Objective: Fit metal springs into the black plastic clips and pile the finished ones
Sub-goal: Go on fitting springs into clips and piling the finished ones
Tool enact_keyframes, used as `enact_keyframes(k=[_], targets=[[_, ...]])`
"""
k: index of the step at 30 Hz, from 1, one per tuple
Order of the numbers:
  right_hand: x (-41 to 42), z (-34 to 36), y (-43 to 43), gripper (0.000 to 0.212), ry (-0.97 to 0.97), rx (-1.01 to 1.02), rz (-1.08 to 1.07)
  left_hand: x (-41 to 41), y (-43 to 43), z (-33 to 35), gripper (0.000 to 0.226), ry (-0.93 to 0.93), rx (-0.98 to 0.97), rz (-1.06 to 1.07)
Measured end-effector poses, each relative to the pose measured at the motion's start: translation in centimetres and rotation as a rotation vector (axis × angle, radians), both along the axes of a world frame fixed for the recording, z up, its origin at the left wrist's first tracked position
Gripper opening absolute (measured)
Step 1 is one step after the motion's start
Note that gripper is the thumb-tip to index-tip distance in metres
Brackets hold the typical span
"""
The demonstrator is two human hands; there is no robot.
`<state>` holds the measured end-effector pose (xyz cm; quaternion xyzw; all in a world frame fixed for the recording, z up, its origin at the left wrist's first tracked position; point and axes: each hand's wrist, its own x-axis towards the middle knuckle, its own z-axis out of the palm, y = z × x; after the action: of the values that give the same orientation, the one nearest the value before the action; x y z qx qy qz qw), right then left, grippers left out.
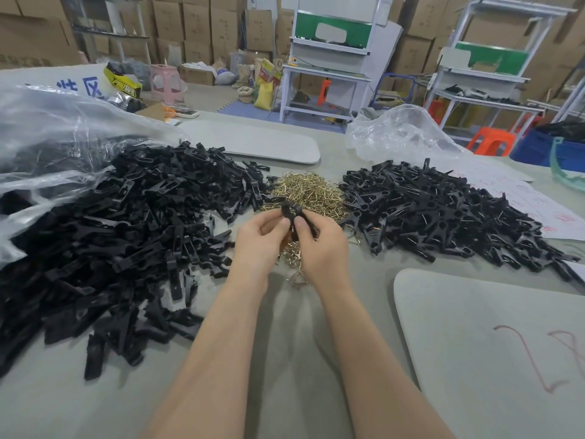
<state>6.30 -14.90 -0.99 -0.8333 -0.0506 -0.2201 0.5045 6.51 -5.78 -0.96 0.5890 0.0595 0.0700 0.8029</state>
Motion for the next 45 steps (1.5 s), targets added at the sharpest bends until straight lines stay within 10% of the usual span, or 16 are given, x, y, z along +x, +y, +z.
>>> enact_keyframes(k=[8,35,45], targets=[[0.1,0.5,-0.7,0.017,0.071,0.303,0.111,0.0,0.2,-0.1,0.017,-0.028,0.077,0.030],[0.2,0.8,-1.6,0.021,0.084,0.296,0.172,-0.1,0.3,0.0,0.008,-0.063,-0.026,0.004],[-0.2,2.1,-2.2,0.014,0.363,0.899,0.357,-0.5,0.5,0.8,0.011,-0.095,-0.146,-0.201]])
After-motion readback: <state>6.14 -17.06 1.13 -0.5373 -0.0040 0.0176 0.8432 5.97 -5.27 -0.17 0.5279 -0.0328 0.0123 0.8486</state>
